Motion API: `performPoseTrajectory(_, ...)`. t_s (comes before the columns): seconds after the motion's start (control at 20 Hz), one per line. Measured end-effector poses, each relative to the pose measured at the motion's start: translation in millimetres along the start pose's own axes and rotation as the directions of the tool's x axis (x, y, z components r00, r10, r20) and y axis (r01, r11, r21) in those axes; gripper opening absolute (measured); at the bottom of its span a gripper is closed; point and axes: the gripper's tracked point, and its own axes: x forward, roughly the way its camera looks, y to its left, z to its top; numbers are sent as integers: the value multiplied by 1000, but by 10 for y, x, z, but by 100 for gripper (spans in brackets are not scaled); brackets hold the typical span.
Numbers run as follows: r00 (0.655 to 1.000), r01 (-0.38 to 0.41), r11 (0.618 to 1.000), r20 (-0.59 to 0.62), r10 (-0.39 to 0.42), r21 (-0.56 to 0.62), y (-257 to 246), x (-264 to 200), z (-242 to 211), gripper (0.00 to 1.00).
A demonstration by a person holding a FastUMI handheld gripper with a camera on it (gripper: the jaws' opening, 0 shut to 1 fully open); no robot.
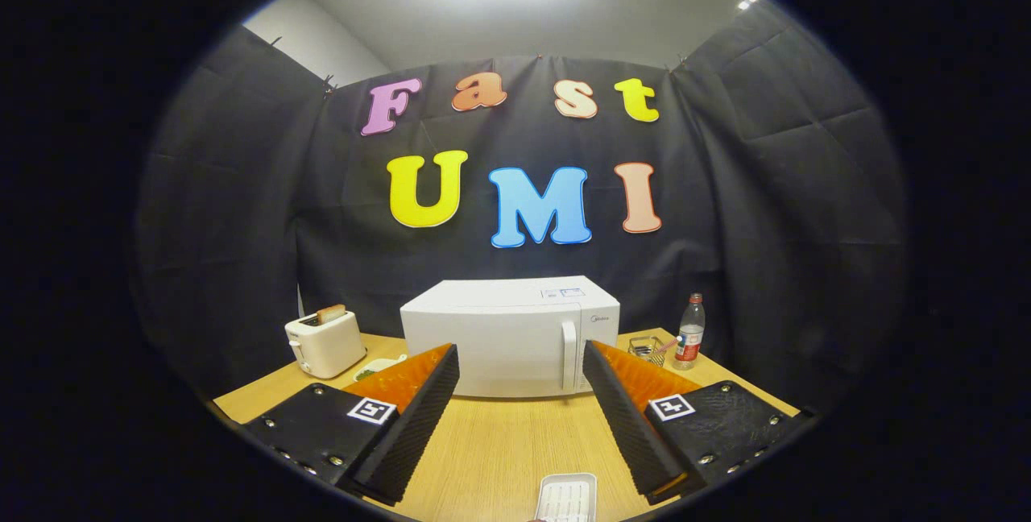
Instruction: Open the microwave, put the food inside, and close the microwave door.
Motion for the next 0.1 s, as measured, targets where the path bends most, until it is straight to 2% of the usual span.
performPoseTrajectory(0.1,1000,-9,1000,20,9,2,32,-30,44,98)
